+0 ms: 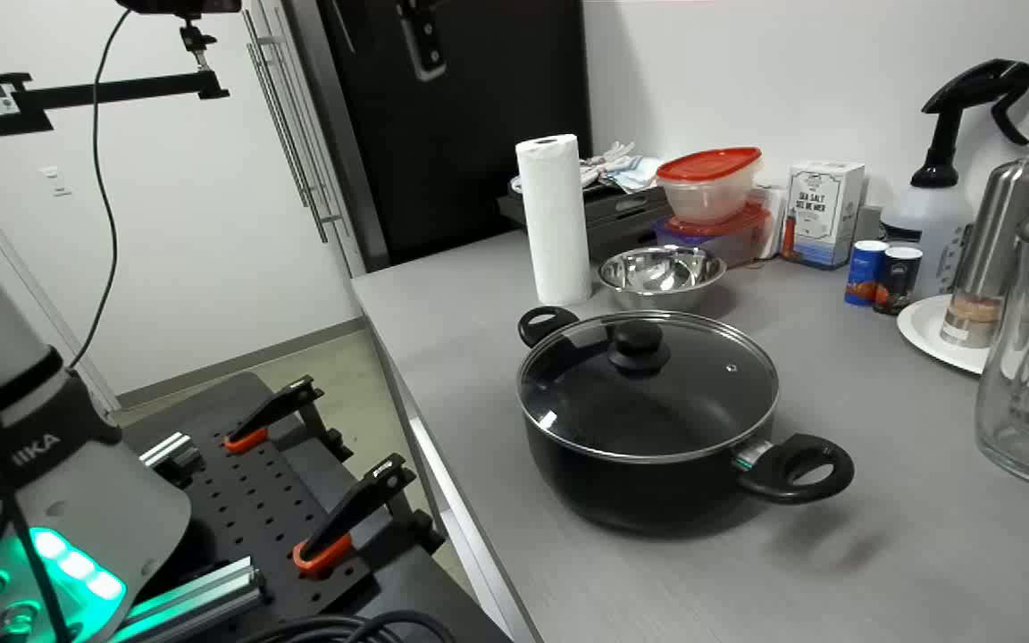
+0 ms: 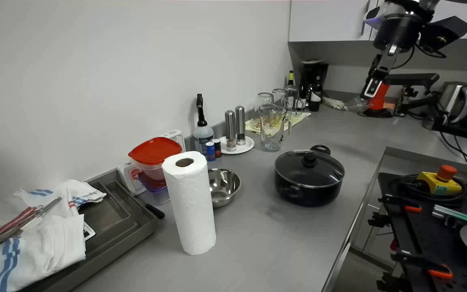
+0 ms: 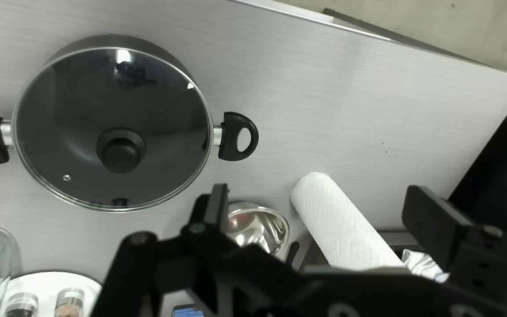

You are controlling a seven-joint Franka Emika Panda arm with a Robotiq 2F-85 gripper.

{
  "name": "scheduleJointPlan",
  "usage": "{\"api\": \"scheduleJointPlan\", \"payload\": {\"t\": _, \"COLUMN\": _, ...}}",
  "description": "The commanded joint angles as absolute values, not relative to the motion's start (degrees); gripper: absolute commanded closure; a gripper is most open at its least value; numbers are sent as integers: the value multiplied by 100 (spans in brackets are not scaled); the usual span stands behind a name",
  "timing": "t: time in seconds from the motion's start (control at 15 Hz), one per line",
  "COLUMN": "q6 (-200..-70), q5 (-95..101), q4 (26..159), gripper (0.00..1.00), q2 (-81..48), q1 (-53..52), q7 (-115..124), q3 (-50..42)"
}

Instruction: Take the lid off the pot

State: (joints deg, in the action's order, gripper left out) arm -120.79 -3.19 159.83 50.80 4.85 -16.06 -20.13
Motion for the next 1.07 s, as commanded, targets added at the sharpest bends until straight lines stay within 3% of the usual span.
{"api": "scheduleJointPlan", "payload": {"t": 0.0, "q6": -12025, "q5": -408, "q4": 16024, "gripper": 0, "q2": 5044, "q1": 577, "q7": -1676, "q3": -1925}}
{"api": "scheduleJointPlan", "payload": {"t": 1.0, "q6": -12452, "q5": -478, "q4": 15987, "gripper": 0, "q2": 4531, "q1": 561, "q7": -1448, "q3": -1838}}
